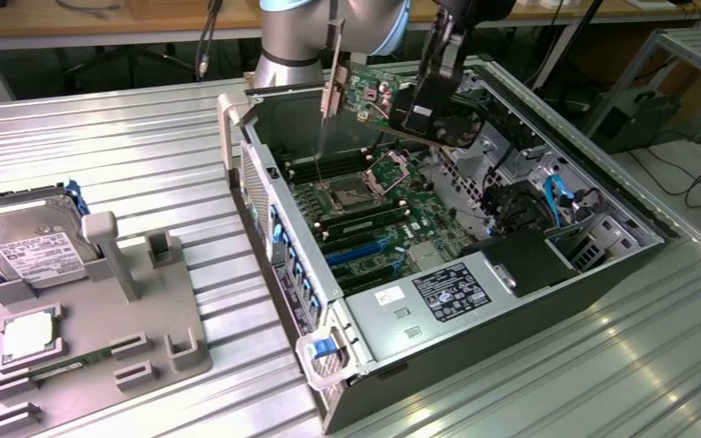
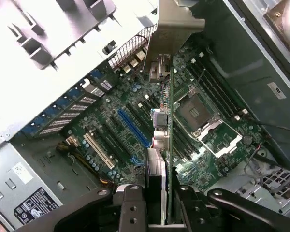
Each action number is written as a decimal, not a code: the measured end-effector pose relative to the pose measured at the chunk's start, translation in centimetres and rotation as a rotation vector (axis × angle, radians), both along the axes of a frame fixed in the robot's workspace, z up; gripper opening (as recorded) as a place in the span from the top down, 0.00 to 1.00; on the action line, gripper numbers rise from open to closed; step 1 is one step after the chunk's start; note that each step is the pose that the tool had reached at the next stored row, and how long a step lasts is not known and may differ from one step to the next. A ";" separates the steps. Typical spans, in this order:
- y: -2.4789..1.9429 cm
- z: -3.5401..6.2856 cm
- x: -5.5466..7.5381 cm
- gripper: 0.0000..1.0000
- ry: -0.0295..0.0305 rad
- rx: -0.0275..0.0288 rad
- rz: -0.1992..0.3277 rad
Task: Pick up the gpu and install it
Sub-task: 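Insert the gpu into the slot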
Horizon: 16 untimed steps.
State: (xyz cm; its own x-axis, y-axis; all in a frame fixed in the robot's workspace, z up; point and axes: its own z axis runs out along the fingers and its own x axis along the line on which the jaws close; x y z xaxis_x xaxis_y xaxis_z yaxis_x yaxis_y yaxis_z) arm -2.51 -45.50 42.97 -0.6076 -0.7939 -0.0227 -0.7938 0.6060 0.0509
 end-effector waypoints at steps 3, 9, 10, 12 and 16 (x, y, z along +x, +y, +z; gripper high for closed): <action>0.00 -0.01 0.0 0.72 0.0000 0.0000 0.191; 0.00 -0.03 0.0 0.72 0.0000 -0.0001 0.392; 0.00 -0.03 0.0 0.72 0.0001 0.0000 0.406; 0.00 -0.03 0.0 0.72 0.0000 0.0000 0.425; 0.00 -0.03 0.0 0.72 -0.0005 -0.0001 0.472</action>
State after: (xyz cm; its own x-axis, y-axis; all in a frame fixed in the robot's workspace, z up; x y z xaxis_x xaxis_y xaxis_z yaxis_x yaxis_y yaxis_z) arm -2.51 -45.50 42.94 -0.1802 -0.9834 -0.0228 -0.9826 0.1789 0.0503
